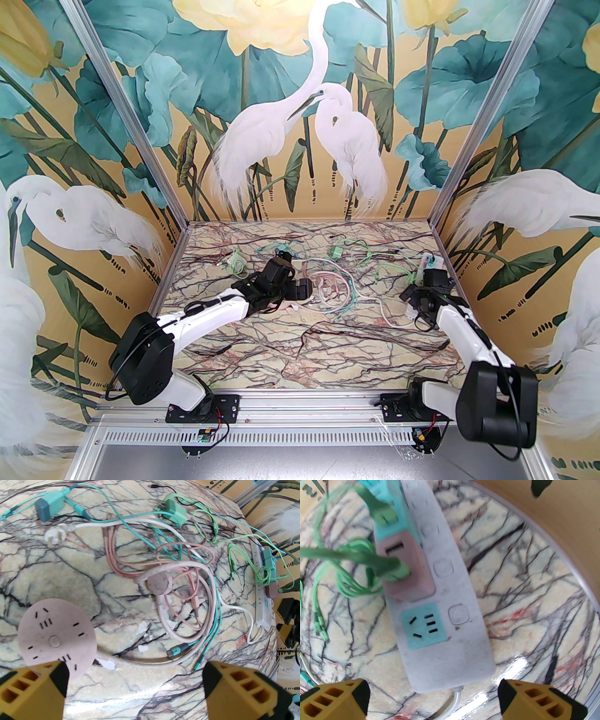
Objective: Pull the plug off the socket
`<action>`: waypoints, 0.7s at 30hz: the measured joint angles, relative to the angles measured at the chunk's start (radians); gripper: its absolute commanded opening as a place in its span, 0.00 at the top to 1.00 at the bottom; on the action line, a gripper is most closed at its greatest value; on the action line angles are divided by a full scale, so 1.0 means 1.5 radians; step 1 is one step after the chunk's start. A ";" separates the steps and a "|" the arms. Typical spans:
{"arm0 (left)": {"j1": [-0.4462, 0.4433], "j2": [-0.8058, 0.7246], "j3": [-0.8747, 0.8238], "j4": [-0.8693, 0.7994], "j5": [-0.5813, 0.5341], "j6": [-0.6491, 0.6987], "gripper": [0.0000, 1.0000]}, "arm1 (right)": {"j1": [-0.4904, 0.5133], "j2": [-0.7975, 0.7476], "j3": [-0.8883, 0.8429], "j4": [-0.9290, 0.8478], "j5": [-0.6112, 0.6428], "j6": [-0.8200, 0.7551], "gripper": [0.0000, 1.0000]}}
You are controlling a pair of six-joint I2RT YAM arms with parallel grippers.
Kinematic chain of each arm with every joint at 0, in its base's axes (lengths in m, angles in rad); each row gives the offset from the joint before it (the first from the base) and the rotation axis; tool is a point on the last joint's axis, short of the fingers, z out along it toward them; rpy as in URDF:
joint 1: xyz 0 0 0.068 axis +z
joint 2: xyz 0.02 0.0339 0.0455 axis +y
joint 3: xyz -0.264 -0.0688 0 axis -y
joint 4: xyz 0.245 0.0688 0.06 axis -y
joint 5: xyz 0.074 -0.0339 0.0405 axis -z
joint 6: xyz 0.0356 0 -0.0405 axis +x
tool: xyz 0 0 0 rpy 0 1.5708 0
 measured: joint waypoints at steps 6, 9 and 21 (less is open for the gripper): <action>0.000 0.000 -0.024 0.042 0.003 0.010 0.01 | -0.039 0.096 0.019 0.017 -0.046 -0.014 0.11; 0.000 0.000 -0.034 0.050 0.007 0.011 0.00 | -0.039 0.118 0.037 0.023 -0.050 -0.022 0.10; 0.000 0.000 -0.036 0.060 0.010 0.016 0.01 | -0.030 0.192 0.102 0.050 -0.062 -0.042 0.23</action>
